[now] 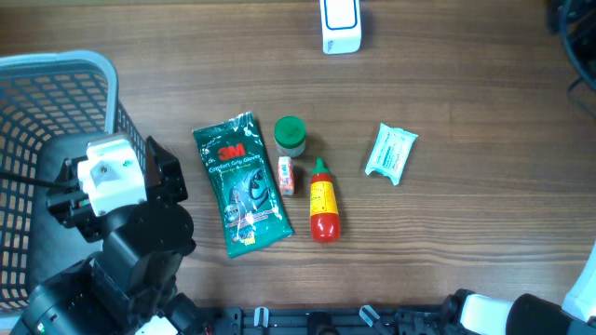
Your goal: Scan the item barcode
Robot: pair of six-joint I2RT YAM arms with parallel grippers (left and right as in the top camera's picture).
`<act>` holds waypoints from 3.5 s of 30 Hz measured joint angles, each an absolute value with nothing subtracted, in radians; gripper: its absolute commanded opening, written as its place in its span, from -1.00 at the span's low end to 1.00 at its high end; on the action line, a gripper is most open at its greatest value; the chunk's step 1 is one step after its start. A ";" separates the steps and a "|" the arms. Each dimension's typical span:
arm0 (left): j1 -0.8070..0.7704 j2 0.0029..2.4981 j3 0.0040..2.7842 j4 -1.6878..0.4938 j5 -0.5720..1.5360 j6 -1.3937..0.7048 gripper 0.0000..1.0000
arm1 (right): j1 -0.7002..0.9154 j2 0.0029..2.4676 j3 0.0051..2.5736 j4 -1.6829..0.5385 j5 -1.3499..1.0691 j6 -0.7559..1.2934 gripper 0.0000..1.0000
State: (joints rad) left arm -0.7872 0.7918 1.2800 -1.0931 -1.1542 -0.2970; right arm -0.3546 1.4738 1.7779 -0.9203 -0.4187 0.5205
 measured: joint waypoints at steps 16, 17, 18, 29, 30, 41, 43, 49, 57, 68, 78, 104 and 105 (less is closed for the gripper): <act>-0.787 0.792 1.280 -1.093 -1.154 -0.297 1.00 | -0.214 1.473 1.775 -1.350 -0.418 0.510 0.99; -0.787 0.792 1.280 -1.093 -1.154 -0.297 1.00 | -0.201 1.473 1.775 -1.354 -0.418 0.508 0.99; -0.787 0.792 1.280 -1.093 -1.154 -0.297 1.00 | -0.186 1.473 1.775 -1.358 -0.418 0.508 0.99; -0.787 0.792 1.280 -1.093 -1.154 -0.297 1.00 | -0.006 1.473 1.775 -1.383 -0.371 0.527 0.99; -0.787 0.792 1.280 -1.093 -1.154 -0.297 1.00 | 0.000 1.473 1.775 -1.383 -0.341 0.540 1.00; -0.787 0.792 1.280 -1.093 -1.154 -0.297 1.00 | 0.004 1.585 1.775 -1.383 -0.222 0.559 0.99; -0.787 0.792 1.280 -1.092 -1.154 -0.297 1.00 | 0.010 1.628 1.775 -1.378 -0.232 0.523 0.99; -0.787 0.792 1.280 -1.093 -1.154 -0.297 1.00 | 0.122 1.773 1.775 -1.418 -0.278 0.421 1.00; -0.787 0.792 1.280 -1.091 -1.154 -0.297 1.00 | 0.223 1.816 1.730 -1.317 0.035 0.765 0.64; -0.787 0.792 1.280 -1.093 -1.154 -0.297 1.00 | 0.358 2.120 1.637 -1.121 0.159 0.763 0.44; -0.787 0.792 1.280 -1.093 -1.154 -0.297 1.00 | 0.358 2.218 1.658 -1.208 0.221 0.710 -0.91; -0.787 0.792 1.280 -1.093 -1.154 -0.297 1.00 | 0.200 2.119 1.723 -1.595 -1.528 -0.758 -0.90; -0.787 0.792 1.280 -1.093 -1.154 -0.297 1.00 | 0.223 2.119 1.723 -1.592 -1.544 -0.765 -0.91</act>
